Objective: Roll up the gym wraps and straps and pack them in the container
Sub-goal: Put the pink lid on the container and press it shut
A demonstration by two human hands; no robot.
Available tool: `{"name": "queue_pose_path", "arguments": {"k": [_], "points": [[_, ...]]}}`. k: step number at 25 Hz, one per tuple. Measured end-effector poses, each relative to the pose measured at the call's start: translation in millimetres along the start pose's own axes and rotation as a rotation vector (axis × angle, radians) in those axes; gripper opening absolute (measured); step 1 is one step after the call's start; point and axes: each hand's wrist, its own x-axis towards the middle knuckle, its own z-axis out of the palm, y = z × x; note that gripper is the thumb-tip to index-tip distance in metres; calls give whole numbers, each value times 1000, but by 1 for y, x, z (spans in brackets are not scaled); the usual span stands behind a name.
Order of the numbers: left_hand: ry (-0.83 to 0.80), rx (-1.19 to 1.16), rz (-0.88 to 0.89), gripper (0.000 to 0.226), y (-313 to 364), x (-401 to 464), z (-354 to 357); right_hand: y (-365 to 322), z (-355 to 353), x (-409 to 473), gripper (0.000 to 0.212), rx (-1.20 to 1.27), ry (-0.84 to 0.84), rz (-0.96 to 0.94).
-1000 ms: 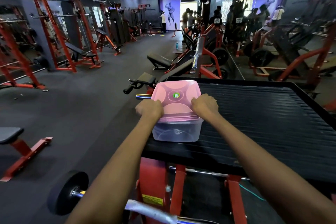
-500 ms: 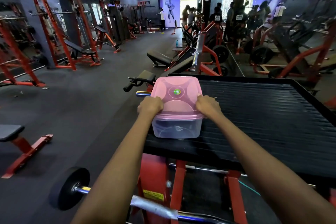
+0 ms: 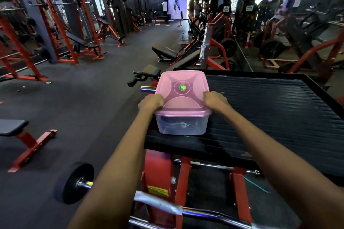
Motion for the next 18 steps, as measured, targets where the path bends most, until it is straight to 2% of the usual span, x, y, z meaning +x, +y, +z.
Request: {"name": "queue_pose_path", "arguments": {"k": [2, 4, 6, 8, 10, 13, 18], "points": [[24, -115, -57, 49, 8, 1, -10, -9, -3, 10, 44, 18, 14, 21], [153, -219, -57, 49, 23, 6, -18, -22, -8, 19, 47, 54, 71, -44], [244, -202, 43, 47, 36, 14, -22, -28, -4, 28, 44, 74, 92, -161], [280, -86, 179, 43, 39, 33, -21, -25, 8, 40, 41, 83, 45, -225], [278, -35, 252, 40, 39, 60, -20, -19, 12, 50, 37, 59, 28, -213], [223, -66, 257, 41, 46, 89, -15, -24, 6, 70, 35, 1, 81, -216], [105, -170, 151, 47, 51, 115, -15, -49, -1, 117, 39, -62, 82, -143]]}}
